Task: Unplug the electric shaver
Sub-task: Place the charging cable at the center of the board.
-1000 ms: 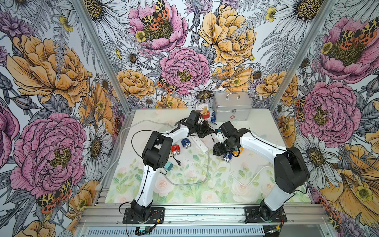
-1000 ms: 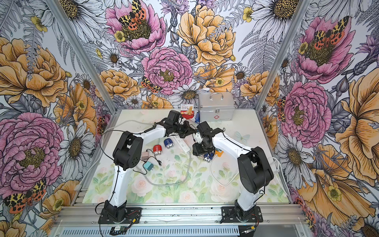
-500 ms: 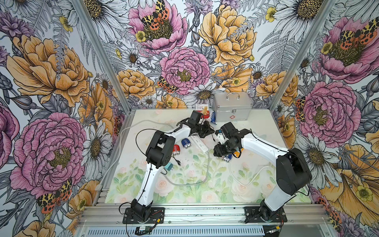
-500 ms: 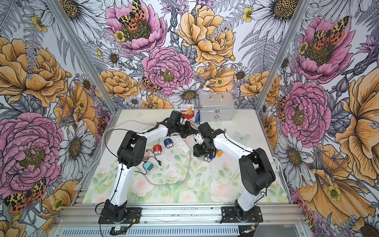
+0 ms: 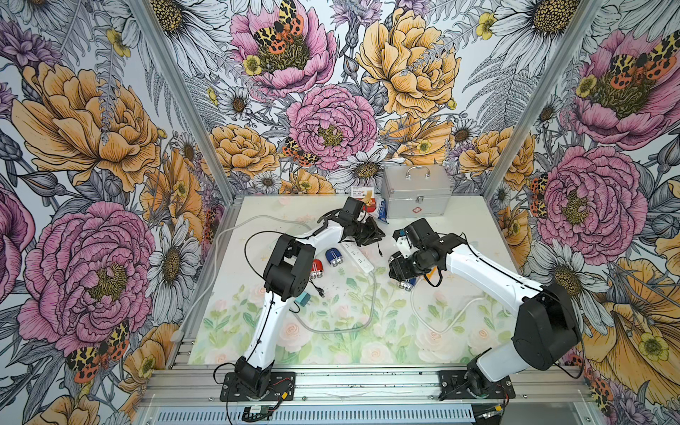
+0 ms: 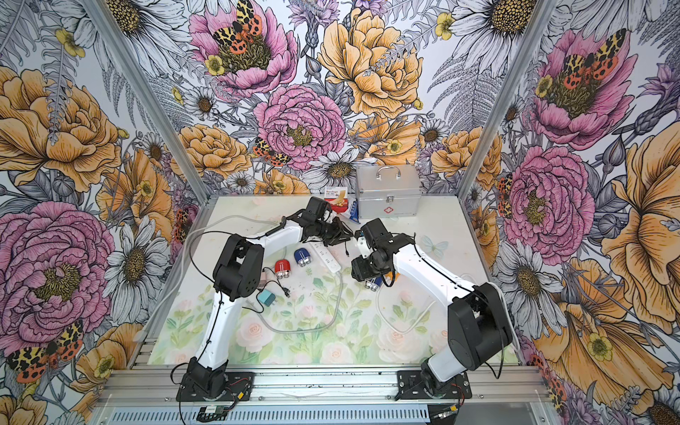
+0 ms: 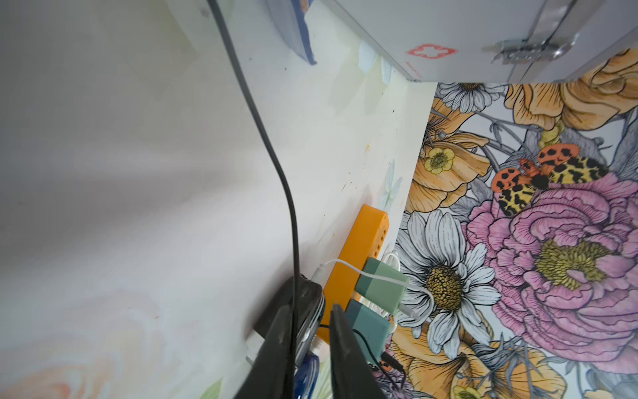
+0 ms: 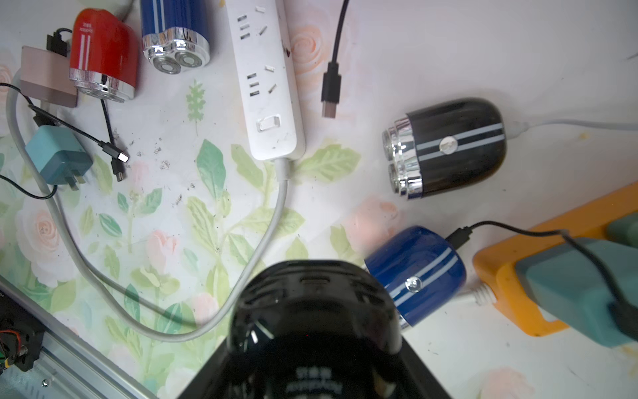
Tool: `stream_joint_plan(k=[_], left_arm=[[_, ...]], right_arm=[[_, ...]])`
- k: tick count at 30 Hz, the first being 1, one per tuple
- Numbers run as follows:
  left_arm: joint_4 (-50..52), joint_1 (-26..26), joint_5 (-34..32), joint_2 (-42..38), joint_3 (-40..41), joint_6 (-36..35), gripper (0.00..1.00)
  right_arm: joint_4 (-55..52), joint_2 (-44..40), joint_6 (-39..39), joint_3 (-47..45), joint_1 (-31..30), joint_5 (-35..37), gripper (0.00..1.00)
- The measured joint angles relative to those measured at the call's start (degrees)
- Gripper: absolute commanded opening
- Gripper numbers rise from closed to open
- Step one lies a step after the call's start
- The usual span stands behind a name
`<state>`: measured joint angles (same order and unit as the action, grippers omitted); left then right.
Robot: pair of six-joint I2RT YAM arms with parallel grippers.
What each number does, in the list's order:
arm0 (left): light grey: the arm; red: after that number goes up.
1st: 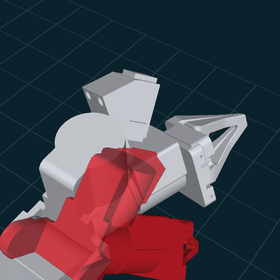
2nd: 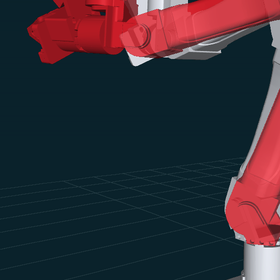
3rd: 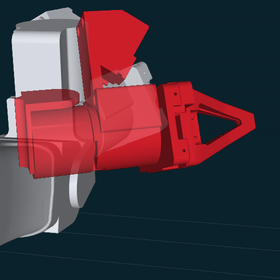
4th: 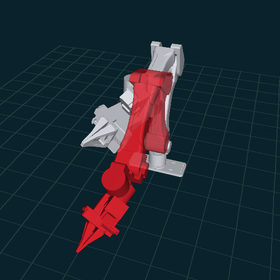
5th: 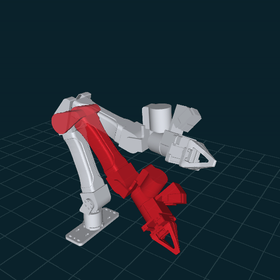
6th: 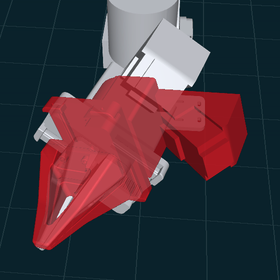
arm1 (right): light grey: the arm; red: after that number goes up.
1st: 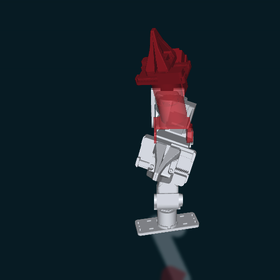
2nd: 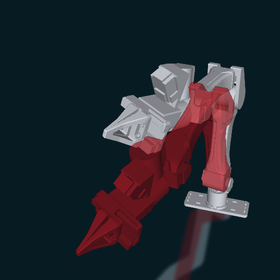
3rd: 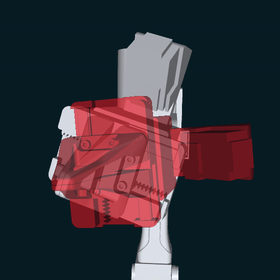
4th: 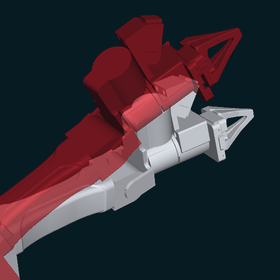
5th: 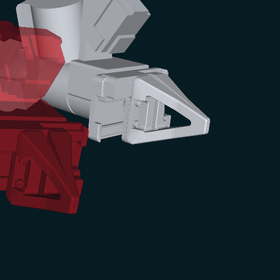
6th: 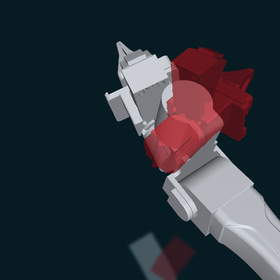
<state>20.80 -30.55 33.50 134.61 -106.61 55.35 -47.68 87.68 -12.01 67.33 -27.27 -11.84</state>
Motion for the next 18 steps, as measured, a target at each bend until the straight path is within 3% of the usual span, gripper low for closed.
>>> stream_joint_plan(k=[6, 18], left_arm=[[3.5, -1.1, -1.9, -0.1, -0.1, -3.4, 0.65], [10.8, -0.4, -6.5, -7.7, 0.1, -9.4, 0.72]], right_arm=[[-1.7, 0.0, -0.2, 2.6, 0.0, 1.4, 0.22], [-5.0, -3.0, -2.4, 8.4, -4.0, 5.0, 0.22]])
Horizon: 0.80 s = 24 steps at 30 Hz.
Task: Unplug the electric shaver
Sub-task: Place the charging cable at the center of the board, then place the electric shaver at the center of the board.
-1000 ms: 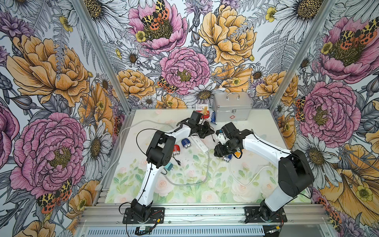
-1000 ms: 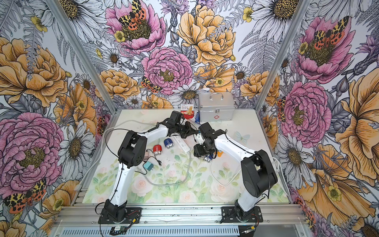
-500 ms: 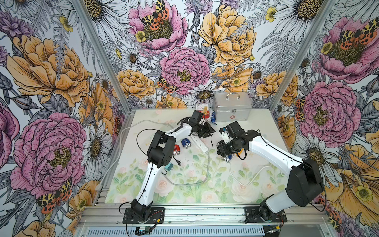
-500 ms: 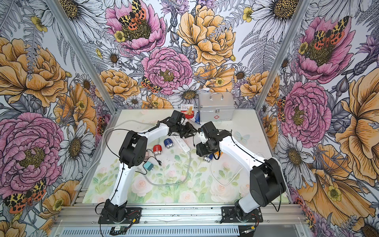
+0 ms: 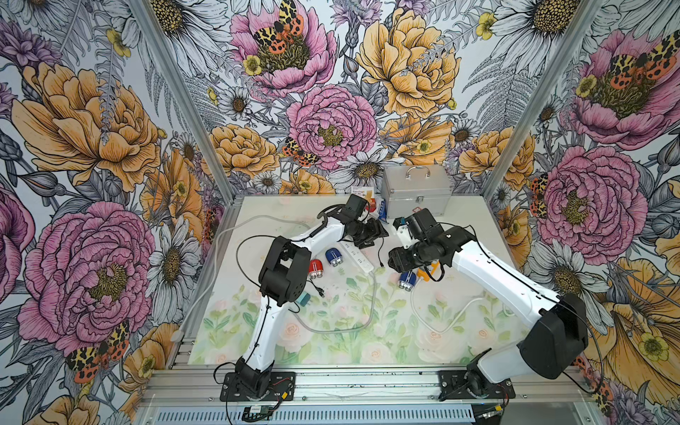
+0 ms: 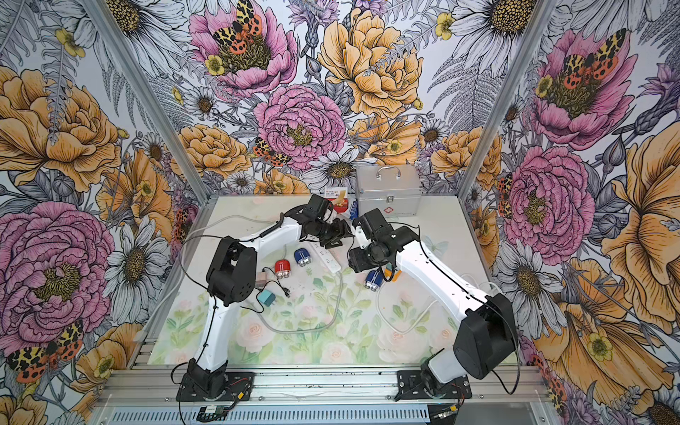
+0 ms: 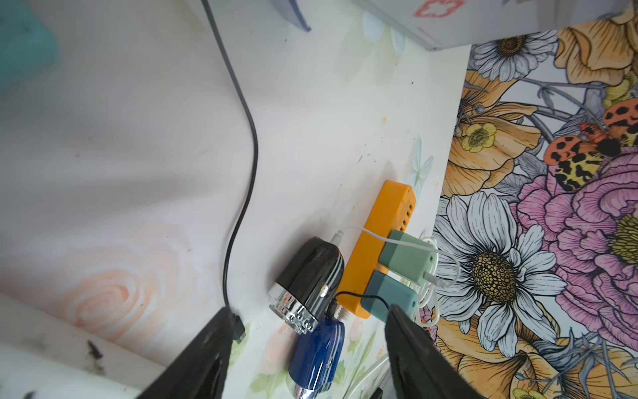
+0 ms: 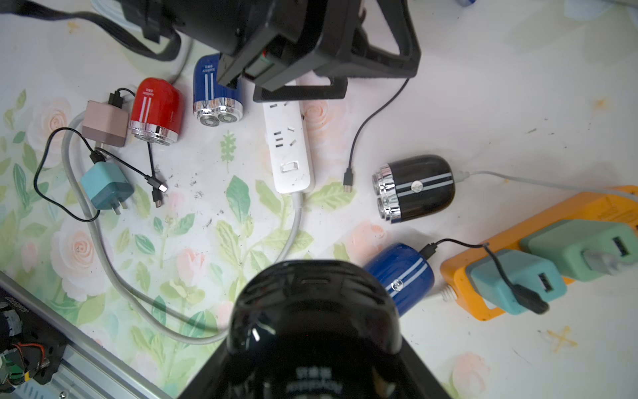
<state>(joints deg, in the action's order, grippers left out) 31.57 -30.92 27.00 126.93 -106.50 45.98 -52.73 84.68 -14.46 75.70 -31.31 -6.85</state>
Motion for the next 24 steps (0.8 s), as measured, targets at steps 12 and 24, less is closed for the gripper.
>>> stream_joint_plan(k=[12, 24], left_arm=[[0.2, 15.3, -6.0, -19.8, 10.2, -2.1, 0.73], [1.3, 23.1, -8.7, -33.6, 26.3, -3.1, 0.74]], right_arm=[[-0.4, 12.5, -5.2, 8.1, -14.1, 7.1, 0.24], [2.4, 32.0, -5.7, 19.7, -16.5, 8.8, 0.24]])
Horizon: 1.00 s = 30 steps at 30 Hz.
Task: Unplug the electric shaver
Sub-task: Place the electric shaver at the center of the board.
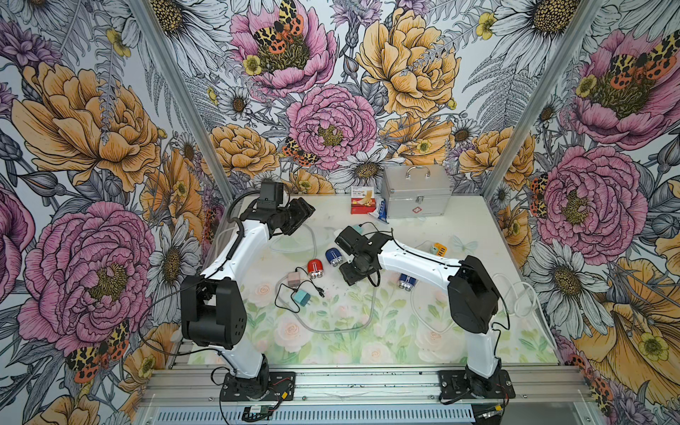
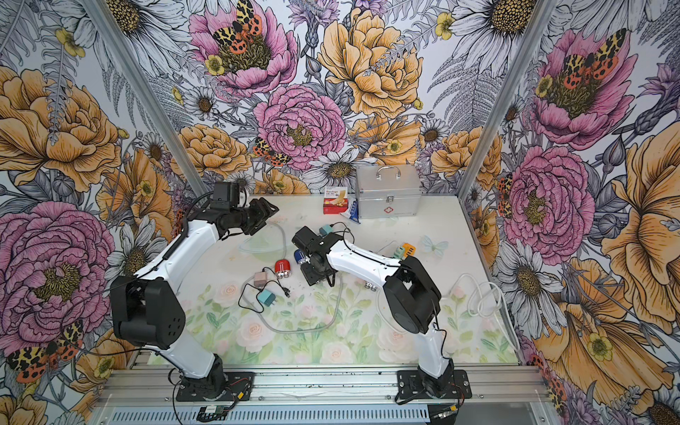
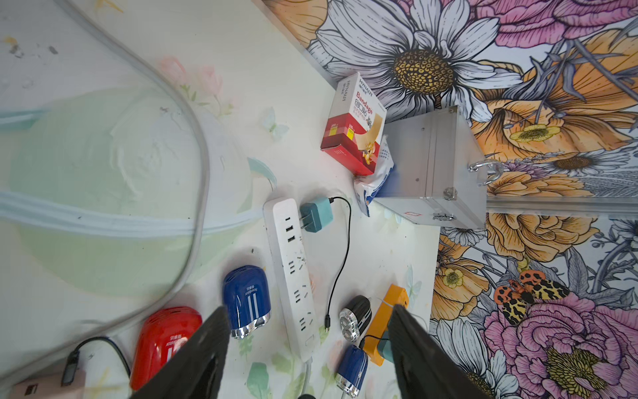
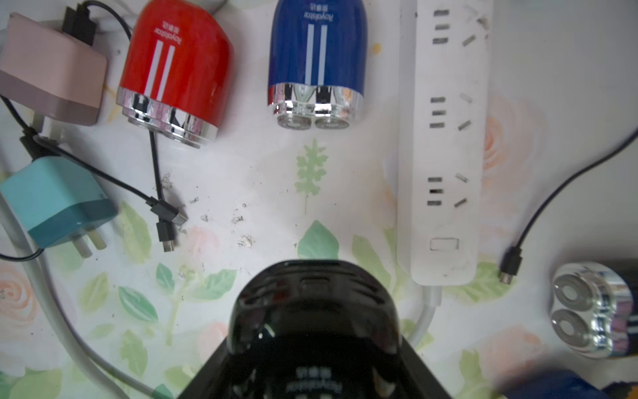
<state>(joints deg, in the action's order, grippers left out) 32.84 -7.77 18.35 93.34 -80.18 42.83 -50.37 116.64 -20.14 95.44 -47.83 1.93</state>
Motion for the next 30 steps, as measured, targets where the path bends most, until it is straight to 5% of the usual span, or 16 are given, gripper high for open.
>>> stream_joint_plan(k=[16, 22, 30], left_arm=[[0.4, 2.4, -0.2, -2.9, 4.0, -0.9, 0.74], [0.9, 2.4, -0.6, -2.9, 4.0, -1.2, 0.74], [3.0, 2.8, -0.9, -2.7, 2.5, -1.5, 0.74]], right_arm=[[0.7, 11.7, 0.2, 8.1, 0.0, 2.0, 0.29], [1.5, 14.3, 1.2, 10.2, 0.0, 2.4, 0.57], [1.5, 13.7, 3.3, 10.3, 0.1, 2.3, 0.67]])
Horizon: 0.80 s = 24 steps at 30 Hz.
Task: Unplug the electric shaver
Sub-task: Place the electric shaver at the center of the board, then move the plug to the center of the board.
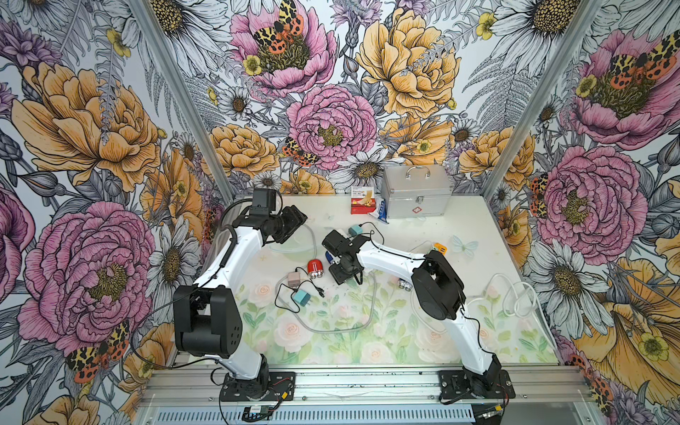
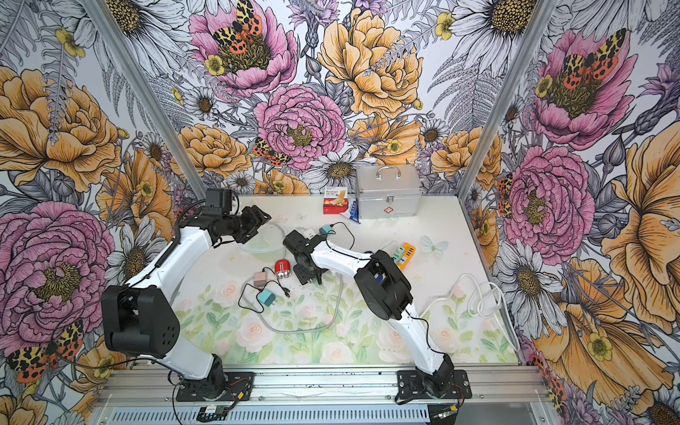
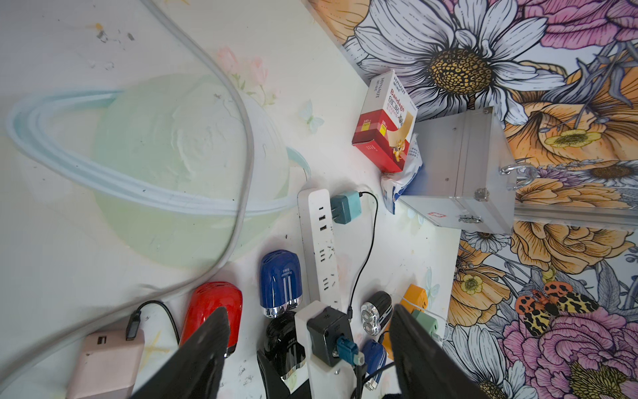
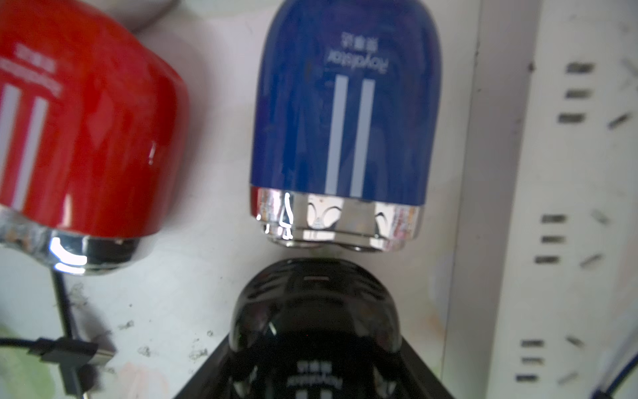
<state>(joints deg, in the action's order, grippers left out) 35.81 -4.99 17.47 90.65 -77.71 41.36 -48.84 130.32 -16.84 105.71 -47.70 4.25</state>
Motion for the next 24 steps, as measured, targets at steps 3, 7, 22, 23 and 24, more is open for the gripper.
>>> stream_joint_plan(k=[3, 7, 22, 23, 24], left_arm=[[0.5, 0.0, 0.0, 1.4, -3.1, -0.1, 0.74], [0.9, 0.0, 0.1, 4.7, -8.3, -1.0, 0.74], [2.6, 1.5, 2.3, 20.0, -22.4, -1.4, 0.74], [2.8, 1.8, 2.6, 20.6, -22.9, -1.3, 0.74], [2.9, 2.1, 2.8, 21.1, -23.3, -1.3, 0.74]], right_arm=[[0.0, -2.3, 1.3, 0.0, 0.2, -1.0, 0.69], [0.0, -6.7, 3.2, 1.0, 0.9, -3.0, 0.70], [1.5, 5.4, 2.8, 25.7, 15.2, -3.4, 0.75], [1.4, 6.8, 2.8, 26.3, 15.8, -3.3, 0.75], [1.4, 7.8, 2.8, 26.6, 16.2, -3.2, 0.75]])
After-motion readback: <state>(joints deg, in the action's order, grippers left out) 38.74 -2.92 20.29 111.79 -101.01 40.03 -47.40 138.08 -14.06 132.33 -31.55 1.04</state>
